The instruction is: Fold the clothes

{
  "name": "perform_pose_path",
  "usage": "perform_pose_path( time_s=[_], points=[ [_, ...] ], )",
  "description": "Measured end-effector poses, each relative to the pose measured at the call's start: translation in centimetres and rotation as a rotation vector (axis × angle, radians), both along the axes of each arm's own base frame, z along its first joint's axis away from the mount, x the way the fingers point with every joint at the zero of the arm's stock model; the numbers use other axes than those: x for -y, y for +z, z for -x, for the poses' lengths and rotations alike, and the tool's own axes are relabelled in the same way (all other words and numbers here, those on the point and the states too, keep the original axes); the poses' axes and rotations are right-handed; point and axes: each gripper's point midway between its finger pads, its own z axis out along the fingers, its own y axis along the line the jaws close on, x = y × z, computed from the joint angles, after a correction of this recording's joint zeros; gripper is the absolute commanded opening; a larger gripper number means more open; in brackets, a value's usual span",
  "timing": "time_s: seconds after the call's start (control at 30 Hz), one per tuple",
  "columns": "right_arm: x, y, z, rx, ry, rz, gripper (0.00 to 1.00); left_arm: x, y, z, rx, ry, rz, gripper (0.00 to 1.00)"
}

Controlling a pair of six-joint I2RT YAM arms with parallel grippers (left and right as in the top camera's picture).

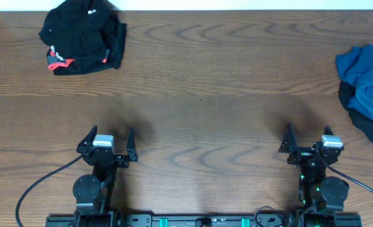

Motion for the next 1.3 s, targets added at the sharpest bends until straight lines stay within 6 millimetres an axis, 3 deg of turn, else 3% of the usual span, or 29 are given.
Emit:
perform_pose_path(
  time_s=[0.37, 1.3],
  points=[
    [0.0, 2.4, 0.0, 0.098, 0.0, 0.002, 0.99, 0.0, 0.0, 0.0, 0.0, 0.0, 0.0, 0.98],
    [0.0, 2.5, 0.0, 0.103, 0.0, -0.044, 0.99, 0.0, 0.0, 0.0, 0.0, 0.0, 0.0, 0.98]
  ],
)
